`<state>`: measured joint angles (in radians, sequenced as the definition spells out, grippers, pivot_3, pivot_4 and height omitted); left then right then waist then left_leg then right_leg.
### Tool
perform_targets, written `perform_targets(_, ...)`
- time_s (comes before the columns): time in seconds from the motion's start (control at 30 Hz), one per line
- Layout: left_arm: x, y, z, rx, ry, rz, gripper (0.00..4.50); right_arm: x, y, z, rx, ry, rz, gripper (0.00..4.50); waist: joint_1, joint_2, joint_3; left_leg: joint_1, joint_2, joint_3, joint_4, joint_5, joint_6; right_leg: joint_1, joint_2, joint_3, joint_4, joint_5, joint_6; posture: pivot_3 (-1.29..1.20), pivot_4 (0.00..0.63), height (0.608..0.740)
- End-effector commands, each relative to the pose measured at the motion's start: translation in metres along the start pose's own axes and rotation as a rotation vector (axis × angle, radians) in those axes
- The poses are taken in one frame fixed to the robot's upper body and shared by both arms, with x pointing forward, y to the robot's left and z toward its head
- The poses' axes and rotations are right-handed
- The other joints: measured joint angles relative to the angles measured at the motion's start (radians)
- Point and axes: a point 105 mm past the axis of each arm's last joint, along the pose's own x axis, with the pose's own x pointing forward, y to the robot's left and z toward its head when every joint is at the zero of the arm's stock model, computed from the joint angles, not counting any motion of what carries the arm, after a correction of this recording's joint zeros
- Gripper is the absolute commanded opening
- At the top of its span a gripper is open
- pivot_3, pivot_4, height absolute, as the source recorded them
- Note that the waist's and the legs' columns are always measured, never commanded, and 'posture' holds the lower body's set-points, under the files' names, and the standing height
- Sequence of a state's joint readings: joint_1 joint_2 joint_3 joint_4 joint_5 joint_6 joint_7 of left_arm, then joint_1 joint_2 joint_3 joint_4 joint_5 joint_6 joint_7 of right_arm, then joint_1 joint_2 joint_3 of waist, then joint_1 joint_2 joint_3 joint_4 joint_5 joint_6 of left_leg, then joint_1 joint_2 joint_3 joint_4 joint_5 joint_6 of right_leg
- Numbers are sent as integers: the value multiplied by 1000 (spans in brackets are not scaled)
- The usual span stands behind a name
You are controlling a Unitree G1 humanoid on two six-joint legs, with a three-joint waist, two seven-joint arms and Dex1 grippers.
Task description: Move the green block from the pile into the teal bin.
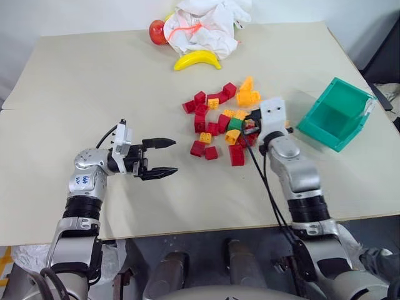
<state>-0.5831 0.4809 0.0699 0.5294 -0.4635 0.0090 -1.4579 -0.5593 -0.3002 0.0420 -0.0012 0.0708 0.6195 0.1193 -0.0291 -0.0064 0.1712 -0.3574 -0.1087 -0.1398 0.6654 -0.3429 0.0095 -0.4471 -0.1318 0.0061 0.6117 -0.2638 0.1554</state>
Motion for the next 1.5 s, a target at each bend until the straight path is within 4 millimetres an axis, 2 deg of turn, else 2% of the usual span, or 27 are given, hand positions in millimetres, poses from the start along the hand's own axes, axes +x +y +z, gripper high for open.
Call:
perform_targets(0.03, 0, 0, 5, 36, -8, 2, 4500, -18, 5, 35, 5, -122, 122, 19, -4, 0, 0, 0, 0, 1, 0, 0, 0, 0, 0, 1, 0, 0, 0, 0, 150, 740)
perform_targets(0.13, 0, -1, 5, 38, -9, 1, 4500, -39, 0, 47, 12, -160, 224, 19, -1, 0, 0, 0, 1, 2, 0, 0, 0, 0, 0, 1, 1, 0, 0, 0, 150, 740)
perform_targets(0.17, 0, -2, 5, 37, -9, -1, 4500, -50, -5, 51, 11, -172, 271, 19, 2, 0, 0, 0, 1, 2, 0, 0, 0, 0, 0, 1, 1, 0, 0, 0, 150, 740)
perform_targets(0.23, 1, -3, 3, 37, -7, -11, 4500, -84, -12, 45, -38, -105, 453, 388, 17, 1, 0, -1, 0, 1, 1, 0, 1, 0, 0, 1, -1, 0, 0, 0, 150, 740)
perform_targets(0.3, 2, -4, 3, 41, -8, -18, 4500, -112, -22, 38, -74, -46, 548, 899, 34, 0, 0, -2, -1, 0, 1, -2, 3, 1, -1, 0, -4, 0, 1, 0, 150, 740)
perform_targets(0.37, 2, -3, 3, 47, -7, -21, 4500, -124, -42, 35, -91, -7, 508, 1589, 37, 0, 0, -3, 0, 0, 1, -3, 4, 2, -1, -1, -6, 1, 2, 0, 150, 740)
perform_targets(0.53, 1, 0, 4, 61, -1, -15, 4500, -155, -73, 27, -124, 104, 456, 3256, 46, 1, 1, -2, 0, 5, 2, -3, 5, 2, -1, 0, -8, 2, 4, 0, 150, 740)
perform_targets(0.67, 1, 2, 4, 67, 0, -9, 4500, -168, -80, 23, -135, 148, 434, 4483, 51, 1, 1, -1, 0, 7, 3, -3, 5, 2, -1, 2, -7, 2, 4, 0, 150, 740)
perform_targets(0.7, 1, 2, 4, 68, -2, -8, 4500, -168, -80, 24, -134, 146, 428, 4483, 51, 0, 1, -1, 0, 8, 3, -3, 5, 2, -1, 2, -8, 3, 4, 0, 150, 740)
perform_targets(0.77, 3, 1, 3, 65, -6, -11, 4500, -162, -71, 27, -128, 133, 427, 4483, 51, 0, 1, -1, 1, 10, 5, -3, 5, 2, -1, 2, -9, 3, 4, 0, 150, 740)
perform_targets(0.87, 7, 1, 2, 64, -13, -15, 4500, -137, -53, 33, -99, 96, 431, 4483, 47, 0, 1, 0, 1, 11, 7, -3, 5, 2, -1, 3, -9, 5, 3, 0, 150, 740)
perform_targets(0.97, 9, 2, 3, 66, -19, -17, 4500, -111, -44, 39, -71, 84, 406, 4483, 49, -1, 1, 0, 2, 12, 10, -3, 5, 3, -1, 2, -9, 8, 2, 0, 150, 740)
perform_targets(1.23, 11, 1, 4, 76, -31, -5, 4500, -29, -18, 32, -59, 202, 358, 4483, 48, 0, 1, -2, 1, 12, 12, -3, 5, 1, -1, 2, -9, 8, 2, 0, 150, 740)
perform_targets(1.4, 8, -1, 3, 83, -31, 24, 4500, 13, 6, 36, -73, 232, 388, 4483, 25, 0, 1, -4, 1, 12, 10, -3, 5, 0, -1, 1, -7, 8, 2, 0, 150, 740)
perform_targets(1.5, 7, -3, 3, 82, -35, 37, 4500, 28, 15, 35, -75, 244, 393, 4483, 21, 0, 1, -4, 1, 11, 10, -3, 5, -1, -1, 1, -7, 8, 2, 0, 150, 740)
